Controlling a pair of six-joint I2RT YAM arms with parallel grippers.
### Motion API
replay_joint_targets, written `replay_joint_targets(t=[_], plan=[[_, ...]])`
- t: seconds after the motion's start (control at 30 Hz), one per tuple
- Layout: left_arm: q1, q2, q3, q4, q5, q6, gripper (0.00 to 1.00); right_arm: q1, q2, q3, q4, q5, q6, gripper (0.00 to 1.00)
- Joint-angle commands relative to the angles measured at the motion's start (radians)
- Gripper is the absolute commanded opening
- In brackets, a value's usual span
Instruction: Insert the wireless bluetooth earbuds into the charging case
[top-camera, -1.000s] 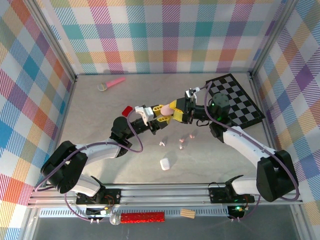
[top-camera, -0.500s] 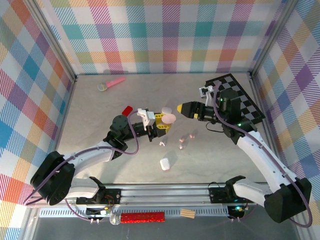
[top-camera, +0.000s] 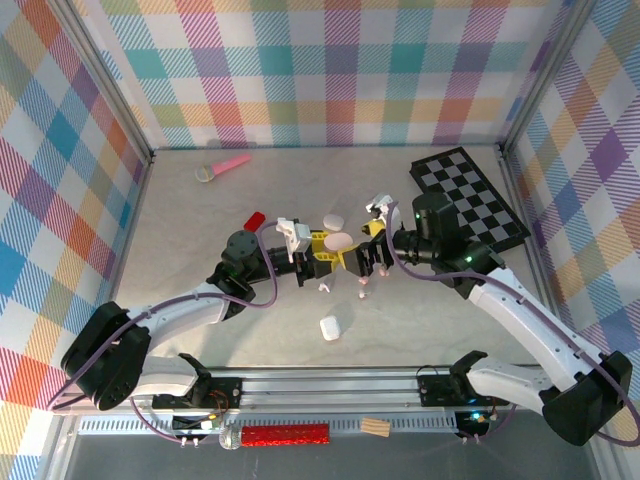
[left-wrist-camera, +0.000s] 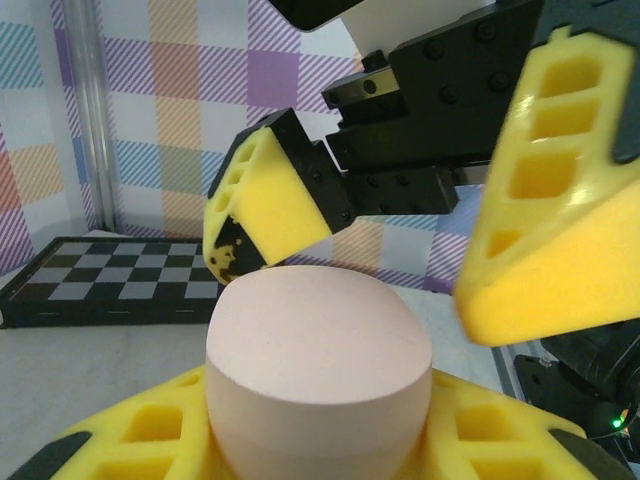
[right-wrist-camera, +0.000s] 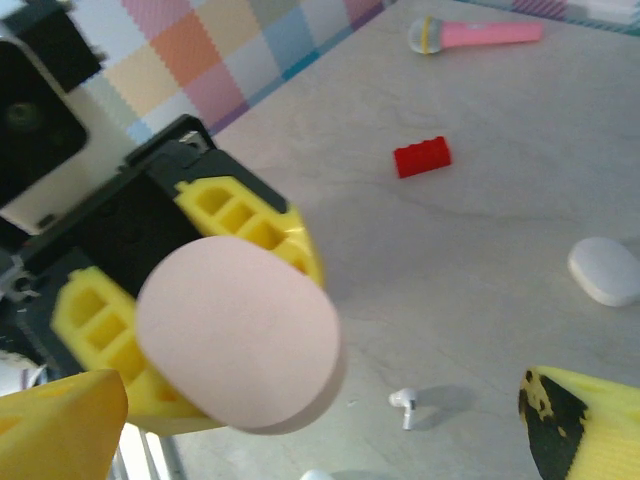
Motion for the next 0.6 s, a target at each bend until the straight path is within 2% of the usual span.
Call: replay_joint_targets(t=[0.0, 0.17, 0.57], plan=[[-0.009, -0.002, 0.023, 0.02, 0.031, -0.01, 0.35, 0.003, 0.0, -0.014, 0.022, 0.067, -0.036, 1.0], [-0.01, -0.002, 0.021, 0.023, 0.026, -0.018, 0.36, 0.003, -0.006, -0.014, 0.042, 0.08, -0.044, 0.99], [-0.01, -0.002, 0.008, 0.028, 0.047, -0.005, 0.37, 0.003, -0.009, -0.002, 0.125, 0.216, 0.014, 0.99]])
